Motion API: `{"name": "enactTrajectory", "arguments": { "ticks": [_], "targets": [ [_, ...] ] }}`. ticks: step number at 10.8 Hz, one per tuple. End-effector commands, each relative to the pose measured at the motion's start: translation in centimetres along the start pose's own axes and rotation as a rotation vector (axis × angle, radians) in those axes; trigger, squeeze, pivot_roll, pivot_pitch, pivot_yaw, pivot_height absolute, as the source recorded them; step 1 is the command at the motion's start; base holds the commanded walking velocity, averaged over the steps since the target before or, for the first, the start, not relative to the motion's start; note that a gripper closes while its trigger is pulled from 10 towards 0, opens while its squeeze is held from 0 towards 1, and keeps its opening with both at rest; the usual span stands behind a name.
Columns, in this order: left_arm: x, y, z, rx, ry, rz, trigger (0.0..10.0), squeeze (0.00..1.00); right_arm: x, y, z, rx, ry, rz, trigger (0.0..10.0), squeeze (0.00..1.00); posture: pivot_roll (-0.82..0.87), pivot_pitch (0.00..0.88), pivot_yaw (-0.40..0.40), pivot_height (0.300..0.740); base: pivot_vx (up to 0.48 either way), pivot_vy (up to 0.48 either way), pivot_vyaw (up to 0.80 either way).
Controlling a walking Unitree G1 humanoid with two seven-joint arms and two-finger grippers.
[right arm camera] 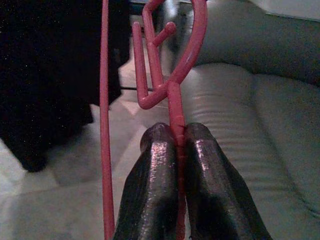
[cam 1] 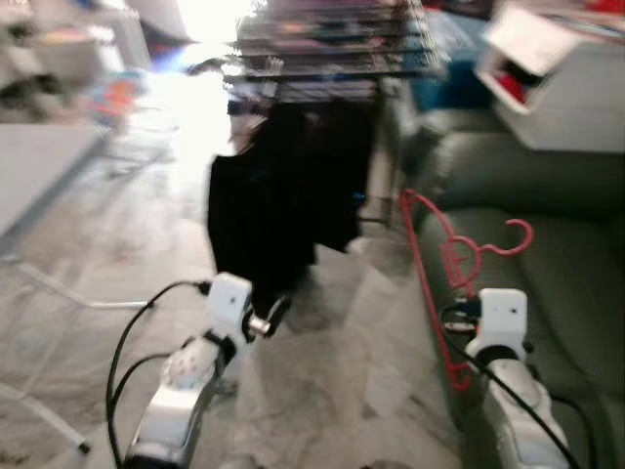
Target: Hang hanger
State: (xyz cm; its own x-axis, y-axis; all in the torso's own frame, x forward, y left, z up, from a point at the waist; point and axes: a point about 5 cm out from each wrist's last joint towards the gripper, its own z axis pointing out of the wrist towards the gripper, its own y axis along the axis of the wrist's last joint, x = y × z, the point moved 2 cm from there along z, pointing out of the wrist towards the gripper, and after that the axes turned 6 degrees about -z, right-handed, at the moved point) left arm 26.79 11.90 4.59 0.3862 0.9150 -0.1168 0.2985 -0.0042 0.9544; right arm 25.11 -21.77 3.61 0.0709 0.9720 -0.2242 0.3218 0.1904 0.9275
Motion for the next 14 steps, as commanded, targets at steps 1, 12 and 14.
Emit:
{"name": "enactTrajectory", "arguments": {
  "ticks": [1, 12, 14],
  "targets": [
    [0.8, 0.0, -0.1, 0.007, 0.017, 0.005, 10.0, 0.00, 0.5, 0.7, 0.3, -0.022, 0.001, 0.002, 10.0, 0.00, -0.07, 0.000, 0.007, 0.740, 0.000, 0.424, 0.00],
    [-0.7, 0.1, -0.1, -0.018, -0.060, -0.006, 10.0, 0.00, -0.5, 0.4, 2.2, 0.032, -0.116, -0.089, 10.0, 0.00, -0.07, 0.000, 0.001, 0.740, 0.025, 0.211, 0.00],
    [-0.9, 0.0, -0.2, -0.016, -0.063, -0.007, 10.0, 0.00, -1.3, -0.2, 2.2, 0.064, -0.147, -0.123, 10.0, 0.00, -0.07, 0.000, -0.004, 0.740, 0.000, 0.000, 0.00]
  ]
}}
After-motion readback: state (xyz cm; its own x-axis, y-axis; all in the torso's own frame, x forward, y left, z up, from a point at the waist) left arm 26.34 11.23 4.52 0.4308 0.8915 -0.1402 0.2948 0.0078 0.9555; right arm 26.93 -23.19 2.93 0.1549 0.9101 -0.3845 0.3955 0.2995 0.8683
